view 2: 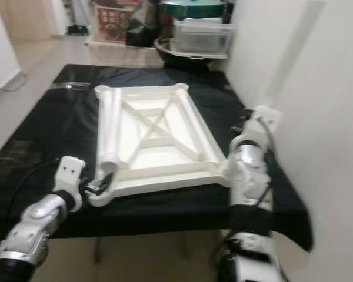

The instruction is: Building children table

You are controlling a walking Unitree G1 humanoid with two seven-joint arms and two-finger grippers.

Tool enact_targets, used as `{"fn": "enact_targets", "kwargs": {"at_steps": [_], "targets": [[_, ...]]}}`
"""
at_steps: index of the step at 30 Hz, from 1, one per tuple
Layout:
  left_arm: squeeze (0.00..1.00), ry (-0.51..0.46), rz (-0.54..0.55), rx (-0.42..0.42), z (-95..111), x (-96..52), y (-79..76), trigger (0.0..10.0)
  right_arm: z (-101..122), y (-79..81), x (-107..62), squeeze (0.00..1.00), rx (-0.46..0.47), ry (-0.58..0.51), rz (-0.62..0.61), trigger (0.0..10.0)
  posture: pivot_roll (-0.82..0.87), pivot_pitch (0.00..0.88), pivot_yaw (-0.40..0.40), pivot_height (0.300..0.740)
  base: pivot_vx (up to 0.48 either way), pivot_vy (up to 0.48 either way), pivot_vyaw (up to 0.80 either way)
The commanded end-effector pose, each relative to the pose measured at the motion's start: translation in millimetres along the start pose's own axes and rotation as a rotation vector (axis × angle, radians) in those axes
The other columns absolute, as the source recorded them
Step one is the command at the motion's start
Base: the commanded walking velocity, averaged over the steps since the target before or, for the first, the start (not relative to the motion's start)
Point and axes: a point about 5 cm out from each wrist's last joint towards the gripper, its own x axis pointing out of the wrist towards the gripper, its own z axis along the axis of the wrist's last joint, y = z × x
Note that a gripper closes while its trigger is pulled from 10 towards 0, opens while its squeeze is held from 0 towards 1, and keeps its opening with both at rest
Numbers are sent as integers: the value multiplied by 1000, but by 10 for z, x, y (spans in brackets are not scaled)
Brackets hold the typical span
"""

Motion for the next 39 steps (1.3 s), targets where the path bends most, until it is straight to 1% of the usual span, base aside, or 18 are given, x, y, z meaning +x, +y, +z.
{"fn": "enact_targets", "kwargs": {"at_steps": [1,5,7,8,10,11,15,16,20,22,23,24,29,32,33,34,35,39], "targets": [[0,22,-54,2,-55,38,-135,10000,-279,290,-114,0,7,156,102,0,14,0,-99,740,0,0,0],[0,17,-42,-9,-42,54,-120,10000,-239,443,-102,0,0,172,132,0,13,0,-99,740,0,0,0],[0,17,-42,-9,-42,54,-120,10000,-239,443,-102,0,0,172,132,0,13,0,-99,740,0,0,0],[0,15,-41,-14,-46,50,-134,10000,-205,475,-85,0,1,178,173,10000,17,0,-107,740,0,0,0],[0,16,-41,-18,-58,39,-146,10000,-144,460,-86,0,28,166,190,10000,14,0,-109,740,0,0,0],[0,17,-40,-22,-71,27,-158,10000,-66,407,-85,1000,45,145,205,10000,12,0,-107,740,0,0,0],[0,18,-40,-27,-79,22,-175,10000,101,244,-60,980,49,102,243,10000,8,0,-101,740,0,0,0],[0,17,-42,-27,-71,30,-177,10000,173,185,-36,0,67,86,291,10000,6,0,-100,740,0,0,0],[0,14,-44,-26,-55,47,-175,10000,278,115,-5,0,83,59,406,10000,0,0,-96,740,0,0,0],[0,11,-46,-24,-41,61,-165,10000,345,54,-4,0,80,48,588,10000,-2,0,-94,740,0,0,0],[0,11,-46,-24,-41,61,-165,10000,345,54,-4,0,80,48,588,10000,-2,0,-94,740,0,0,0],[0,4,-56,-22,-21,74,-179,10000,395,-63,-6,0,-7,11,777,10000,-1,0,-92,740,0,0,0],[0,-17,-100,-22,21,69,-240,10000,356,-156,28,0,-123,19,926,10000,10,0,-99,740,0,0,0],[0,-25,-118,-23,36,62,-261,10000,317,-169,54,0,-151,33,951,9961,10,0,-99,740,0,0,0],[0,-32,-135,-22,49,53,-279,10000,264,-177,87,0,-167,57,976,3020,18,0,-104,740,0,0,0],[0,-32,-135,-22,49,53,-279,10000,264,-177,87,0,-167,57,976,3020,18,0,-104,740,0,0,0],[0,-34,-141,-21,54,46,-288,10000,208,-186,141,0,-171,84,974,0,26,0,-109,740,0,0,0],[0,-35,-143,-20,55,39,-291,10000,170,-196,181,0,-175,99,975,0,30,0,-114,740,0,0,0]]}}
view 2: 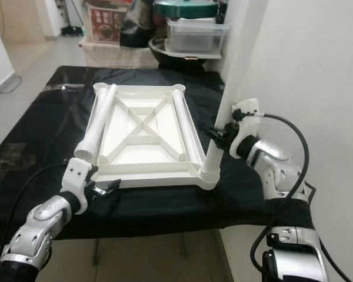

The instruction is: Building children table

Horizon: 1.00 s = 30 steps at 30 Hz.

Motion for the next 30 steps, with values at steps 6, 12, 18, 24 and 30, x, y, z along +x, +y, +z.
{"fn": "enact_targets", "kwargs": {"at_steps": [6,12,18,24,30], "targets": [[0,23,-2,-9,-71,-61,-19,10000,-273,-282,60,0,136,120,-605,0,33,0,-113,740,0,0,0],[0,32,-16,-9,-75,-30,-66,10000,-625,421,158,0,252,179,-756,0,36,0,-97,740,0,0,0],[0,32,-24,-5,-51,-12,-67,10000,-566,1019,503,0,236,209,-493,3451,42,0,-101,740,0,0,0],[0,32,-13,-11,-65,-30,-68,10000,-328,869,475,1000,240,108,-528,10000,44,0,-110,740,0,0,0],[0,31,-12,-16,-70,-30,-84,10000,-134,600,352,0,235,34,-443,10000,43,0,-109,740,0,0,0]]}}
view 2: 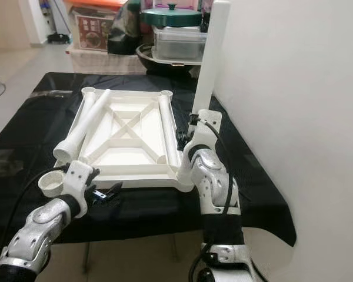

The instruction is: Building children table

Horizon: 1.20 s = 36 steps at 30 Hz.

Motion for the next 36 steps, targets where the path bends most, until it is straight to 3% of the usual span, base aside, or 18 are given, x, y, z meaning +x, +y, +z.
{"fn": "enact_targets", "kwargs": {"at_steps": [1,2,4,9,16,24,25,27,28,31,33,34,36], "targets": [[0,4,-3,-1,-5,-2,-22,10000,49,-9,15,0,29,-1,41,10000,43,0,-109,740,0,0,0],[0,4,-3,-2,-5,0,-21,10000,95,-40,10,0,39,-12,82,10000,43,0,-109,740,0,0,0],[0,3,-5,-1,-1,14,-15,10000,138,-90,-32,0,48,-28,288,10000,28,0,-100,740,0,0,0],[0,-9,-17,2,35,65,-34,10000,-51,-199,-152,0,-76,28,587,10000,37,0,-101,740,0,0,0],[0,-12,-17,7,40,62,-29,10000,-50,-198,-46,0,-167,36,691,10000,57,0,-114,740,0,0,0],[0,-12,-4,7,34,-6,-18,10000,-21,-202,60,0,-184,29,711,10000,104,0,-143,740,0,0,0],[0,-10,8,7,26,-43,-4,10000,-12,-223,99,0,-189,21,708,8784,112,0,-155,740,0,0,0],[0,-10,12,6,24,-51,2,10000,-10,-233,112,0,-189,18,703,8784,112,0,-155,740,0,0,0],[0,-10,18,4,21,-57,7,10000,1,-252,137,0,-162,7,668,0,110,0,-158,740,0,0,0],[0,-11,19,0,16,-65,-2,10000,-7,-284,171,0,-141,8,597,0,102,0,-158,740,0,0,0],[0,-11,17,-6,8,-78,-25,10000,-34,-351,225,0,-104,15,432,0,96,0,-158,740,0,0,0],[0,-11,17,-6,8,-78,-25,10000,-34,-351,225,0,-104,15,432,0,96,0,-158,740,0,0,0],[0,-6,13,-8,-11,-80,-38,10000,-109,-479,237,0,-46,44,93,0,84,0,-151,740,0,0,0]]}}
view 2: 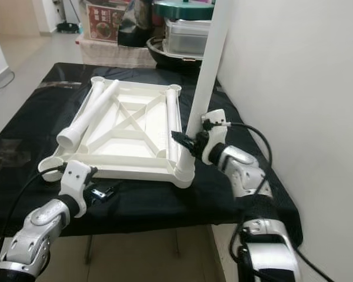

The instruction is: Building children table

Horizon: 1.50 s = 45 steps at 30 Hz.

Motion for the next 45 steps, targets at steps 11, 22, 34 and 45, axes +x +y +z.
{"fn": "enact_targets", "kwargs": {"at_steps": [11,22,34,45], "targets": [[0,22,-61,-5,-14,107,-138,10000,-215,416,-298,0,37,15,-479,0,46,0,-100,740,0,0,0],[0,1,-48,-23,39,119,-160,10000,18,588,-263,1000,35,-49,-389,10000,60,0,-119,740,0,0,0],[0,-8,-68,-10,67,151,-145,10000,498,267,-420,0,-78,-175,242,10000,44,0,-95,740,0,0,0],[0,-19,-49,0,102,146,-103,10000,307,-36,-54,0,-102,-44,69,0,91,0,-130,740,0,0,0]]}}
